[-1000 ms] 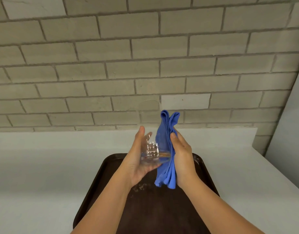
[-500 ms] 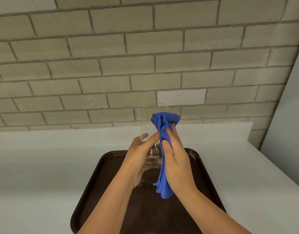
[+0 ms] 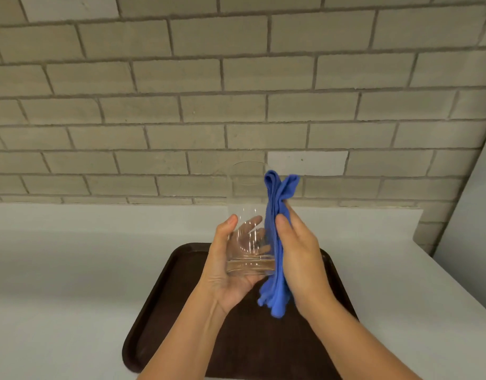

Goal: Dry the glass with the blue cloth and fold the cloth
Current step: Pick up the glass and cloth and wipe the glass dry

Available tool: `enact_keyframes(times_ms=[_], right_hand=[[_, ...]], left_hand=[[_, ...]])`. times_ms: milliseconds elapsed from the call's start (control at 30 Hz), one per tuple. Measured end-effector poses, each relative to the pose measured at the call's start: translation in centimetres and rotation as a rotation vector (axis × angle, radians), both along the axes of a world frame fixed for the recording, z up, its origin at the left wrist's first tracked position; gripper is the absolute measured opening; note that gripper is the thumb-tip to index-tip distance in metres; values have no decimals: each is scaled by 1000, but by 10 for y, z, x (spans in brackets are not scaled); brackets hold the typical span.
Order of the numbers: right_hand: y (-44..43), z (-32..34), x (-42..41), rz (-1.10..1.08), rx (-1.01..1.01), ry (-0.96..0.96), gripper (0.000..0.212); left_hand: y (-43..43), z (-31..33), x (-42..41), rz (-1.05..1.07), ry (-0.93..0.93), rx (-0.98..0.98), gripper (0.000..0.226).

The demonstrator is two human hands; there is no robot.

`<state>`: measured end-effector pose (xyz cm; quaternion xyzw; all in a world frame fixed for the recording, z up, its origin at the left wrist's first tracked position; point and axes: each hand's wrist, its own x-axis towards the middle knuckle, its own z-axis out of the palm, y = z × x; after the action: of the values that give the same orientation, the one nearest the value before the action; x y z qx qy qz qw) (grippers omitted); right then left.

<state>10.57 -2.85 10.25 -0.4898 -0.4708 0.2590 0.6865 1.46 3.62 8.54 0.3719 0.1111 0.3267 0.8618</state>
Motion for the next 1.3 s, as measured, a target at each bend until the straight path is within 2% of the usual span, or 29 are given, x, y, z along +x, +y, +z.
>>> enact_keyframes(times_ms=[133,200,267,333,400,467,533,600,700,833,1033,1067,1167,1233,1300], right_hand=[[-11,-7,-13,-27,97,-240,37],[-4,6,-8,-38,116,-308,40],[8,21,1,-50,101,-240,38],[18,28,10,-29,47,-23,34],[18,21,11,-20,-23,150,32],[15,9,9,-31,-61,251,29],[13,1,8,-61,-83,321,30],[12,2,11,-83,-107,342,31],[11,3,13,-109,-107,297,31],[7,5,7,-124,-64,136,33],[-10,2,-15,-15,96,-185,37],[-10,2,-15,-30,114,-251,36],[1,11,-6,-86,135,-389,39],[11,26,1,-61,133,-321,40],[21,38,9,-14,100,-170,38]], left_hand=[[1,0,-4,-55,-37,63,52],[2,3,-2,-55,-62,71,61],[2,8,1,-49,-61,67,78],[4,9,4,-23,-38,89,80],[4,12,3,41,63,168,59],[3,14,2,163,260,287,40],[1,15,4,293,425,372,41],[-1,17,6,407,467,424,51],[-4,20,6,576,539,589,51],[-12,21,9,568,666,763,51],[-13,28,4,382,558,536,99],[-12,27,2,313,510,492,95],[-7,22,-3,131,300,371,47],[-5,23,-4,82,228,343,35],[-1,23,-4,105,218,345,35]])
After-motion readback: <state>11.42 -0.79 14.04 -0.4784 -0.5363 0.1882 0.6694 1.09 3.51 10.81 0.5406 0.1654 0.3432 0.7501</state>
